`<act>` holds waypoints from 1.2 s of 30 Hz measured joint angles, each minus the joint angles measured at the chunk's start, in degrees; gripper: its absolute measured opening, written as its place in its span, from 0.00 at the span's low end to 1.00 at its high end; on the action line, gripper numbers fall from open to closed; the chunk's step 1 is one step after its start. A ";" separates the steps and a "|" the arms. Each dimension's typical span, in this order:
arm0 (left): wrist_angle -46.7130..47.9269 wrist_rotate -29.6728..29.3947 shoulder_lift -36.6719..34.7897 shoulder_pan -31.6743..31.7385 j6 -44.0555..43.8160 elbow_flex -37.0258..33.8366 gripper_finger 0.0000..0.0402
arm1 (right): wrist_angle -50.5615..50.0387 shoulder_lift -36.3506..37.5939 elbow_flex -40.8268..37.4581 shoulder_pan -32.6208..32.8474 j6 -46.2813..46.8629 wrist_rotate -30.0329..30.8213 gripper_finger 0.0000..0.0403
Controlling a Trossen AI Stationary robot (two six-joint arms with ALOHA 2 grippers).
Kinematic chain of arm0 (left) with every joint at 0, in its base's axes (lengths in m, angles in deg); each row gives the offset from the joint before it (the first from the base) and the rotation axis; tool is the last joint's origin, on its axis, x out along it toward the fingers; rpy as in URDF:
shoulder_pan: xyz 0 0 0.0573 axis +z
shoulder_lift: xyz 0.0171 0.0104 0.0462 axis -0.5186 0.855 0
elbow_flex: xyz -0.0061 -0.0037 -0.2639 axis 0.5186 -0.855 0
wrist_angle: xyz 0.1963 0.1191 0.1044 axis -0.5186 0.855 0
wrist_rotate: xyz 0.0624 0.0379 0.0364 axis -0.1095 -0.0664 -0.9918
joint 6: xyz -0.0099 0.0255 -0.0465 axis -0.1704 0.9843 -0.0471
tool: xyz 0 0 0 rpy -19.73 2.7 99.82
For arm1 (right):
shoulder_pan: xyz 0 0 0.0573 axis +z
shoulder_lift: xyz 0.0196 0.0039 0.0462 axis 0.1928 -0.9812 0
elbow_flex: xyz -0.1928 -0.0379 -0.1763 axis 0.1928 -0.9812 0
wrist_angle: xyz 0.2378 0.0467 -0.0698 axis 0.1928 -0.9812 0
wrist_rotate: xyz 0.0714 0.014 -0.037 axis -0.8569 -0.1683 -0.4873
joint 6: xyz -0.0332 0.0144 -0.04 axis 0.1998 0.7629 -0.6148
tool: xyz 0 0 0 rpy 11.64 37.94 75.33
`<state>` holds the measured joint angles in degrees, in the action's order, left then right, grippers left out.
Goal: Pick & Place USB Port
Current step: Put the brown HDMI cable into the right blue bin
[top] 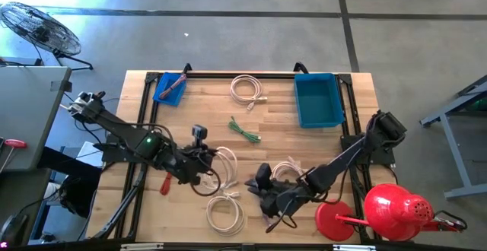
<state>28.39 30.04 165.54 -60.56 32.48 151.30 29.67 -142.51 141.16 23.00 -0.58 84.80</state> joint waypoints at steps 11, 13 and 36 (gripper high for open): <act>-4.99 7.40 -0.16 0.02 4.38 0.00 0.02 | 6.73 0.00 0.00 0.08 -9.30 10.25 0.35; -4.78 7.12 -0.16 0.04 4.40 0.00 0.02 | 8.23 0.00 0.00 0.10 -11.29 10.46 0.35; -11.55 29.93 -0.13 21.23 7.30 -0.02 0.02 | 11.81 -0.50 0.02 4.36 -15.54 16.65 0.35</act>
<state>16.84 59.97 165.41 -39.34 39.78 151.28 41.48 -143.01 141.18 27.35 -16.11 101.44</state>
